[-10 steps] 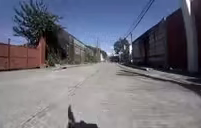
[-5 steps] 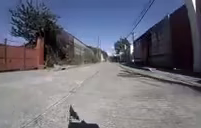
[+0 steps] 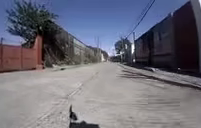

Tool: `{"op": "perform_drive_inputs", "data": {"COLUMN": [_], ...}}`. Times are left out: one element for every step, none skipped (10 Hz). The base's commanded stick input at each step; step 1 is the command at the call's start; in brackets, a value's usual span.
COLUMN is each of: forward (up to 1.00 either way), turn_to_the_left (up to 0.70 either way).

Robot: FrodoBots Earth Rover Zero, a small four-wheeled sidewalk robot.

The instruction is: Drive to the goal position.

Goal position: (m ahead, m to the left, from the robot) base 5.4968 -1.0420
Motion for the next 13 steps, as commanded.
{"op": "perform_drive_inputs", "data": {"forward": [0.7,0.7,0.7,0.7,0.7,0.7,0.7,0.7,0.7,0.7,0.7,0.7,0.7], "turn_to_the_left": [-0.35,-0.35,-0.27,-0.11,-0.03,-0.03,-0.03,-0.03,-0.03,-0.03,-0.03,-0.03,-0.03]}}
